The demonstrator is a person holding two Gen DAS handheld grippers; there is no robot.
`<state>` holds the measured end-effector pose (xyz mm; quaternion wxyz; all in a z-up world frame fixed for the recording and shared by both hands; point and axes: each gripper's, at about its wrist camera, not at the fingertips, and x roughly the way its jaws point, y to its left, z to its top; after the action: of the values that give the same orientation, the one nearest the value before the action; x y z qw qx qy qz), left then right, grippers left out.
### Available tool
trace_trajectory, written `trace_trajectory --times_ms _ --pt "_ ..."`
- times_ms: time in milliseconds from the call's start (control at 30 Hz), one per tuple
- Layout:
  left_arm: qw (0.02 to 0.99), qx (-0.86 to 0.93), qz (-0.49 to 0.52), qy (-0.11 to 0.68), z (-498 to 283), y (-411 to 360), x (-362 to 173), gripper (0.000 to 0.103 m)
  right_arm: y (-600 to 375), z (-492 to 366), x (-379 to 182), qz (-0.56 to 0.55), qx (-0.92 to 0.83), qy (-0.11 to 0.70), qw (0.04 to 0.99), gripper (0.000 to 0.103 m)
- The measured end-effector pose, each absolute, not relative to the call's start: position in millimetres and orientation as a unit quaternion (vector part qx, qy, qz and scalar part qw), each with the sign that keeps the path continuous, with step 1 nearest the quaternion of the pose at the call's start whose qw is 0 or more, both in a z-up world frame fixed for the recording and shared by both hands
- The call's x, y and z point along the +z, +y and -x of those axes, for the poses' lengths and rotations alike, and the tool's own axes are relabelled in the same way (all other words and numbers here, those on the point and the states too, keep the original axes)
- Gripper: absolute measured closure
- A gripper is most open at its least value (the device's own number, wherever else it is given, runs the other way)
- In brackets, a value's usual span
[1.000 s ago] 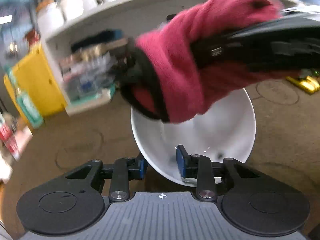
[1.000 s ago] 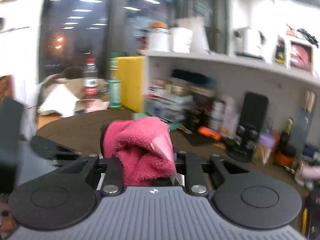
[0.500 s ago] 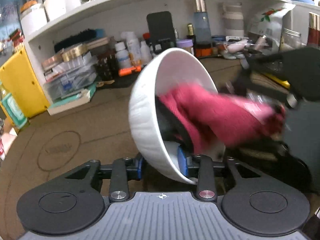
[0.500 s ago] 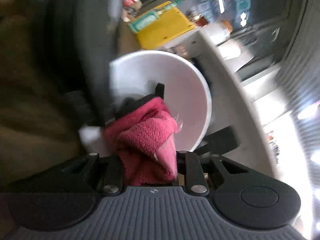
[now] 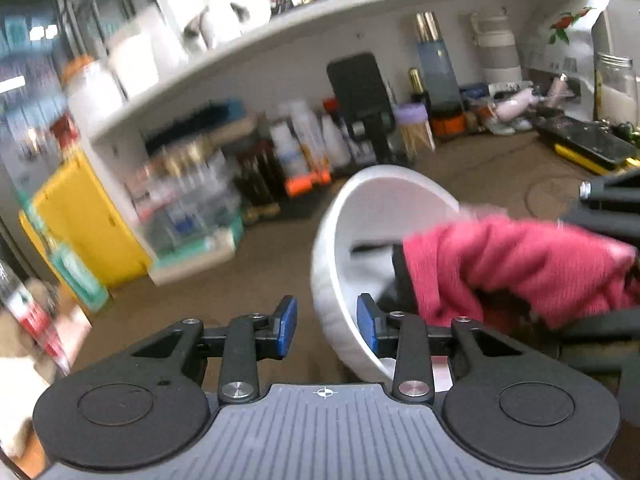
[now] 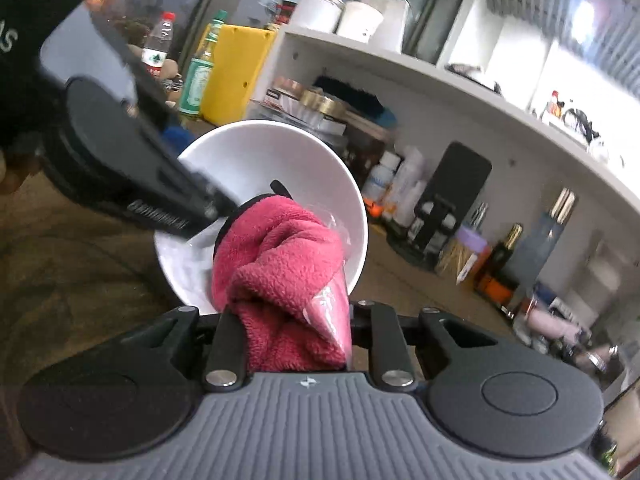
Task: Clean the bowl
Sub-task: 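Rotate the bowl with the left gripper while the right gripper scrubs inside with the towel, then hold the bowl with the left gripper while the right gripper wipes the bowl's bottom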
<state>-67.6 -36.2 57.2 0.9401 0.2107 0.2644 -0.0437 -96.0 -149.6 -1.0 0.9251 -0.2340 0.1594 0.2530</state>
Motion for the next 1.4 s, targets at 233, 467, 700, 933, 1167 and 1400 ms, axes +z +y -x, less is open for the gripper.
trace_trajectory --times_ms 233,467,700,933,1167,1400 --pt "0.937 -0.043 -0.237 0.252 61.9 -48.7 59.4 0.083 -151.3 74.3 5.9 0.206 0.221 0.182 0.936 0.078" --pt "0.932 -0.041 -0.243 0.264 81.0 -42.0 52.3 0.075 -150.9 49.3 25.6 0.128 0.262 0.168 0.942 0.081" --pt "0.936 -0.032 -0.194 0.293 85.8 -8.3 42.5 0.084 -147.3 113.8 42.3 0.213 0.312 0.113 0.919 0.081" --pt "0.943 -0.068 -0.140 0.294 91.7 -5.3 46.3 0.072 -119.4 123.5 -4.6 0.371 0.236 0.110 0.891 0.079" --pt "0.939 -0.062 -0.123 0.316 83.5 -3.4 32.5 0.061 -119.4 77.1 12.9 0.260 0.236 0.093 0.932 0.078" --pt "0.937 -0.048 -0.110 0.328 78.6 6.9 29.2 0.070 -144.6 78.0 47.3 0.162 0.316 0.114 0.928 0.080"
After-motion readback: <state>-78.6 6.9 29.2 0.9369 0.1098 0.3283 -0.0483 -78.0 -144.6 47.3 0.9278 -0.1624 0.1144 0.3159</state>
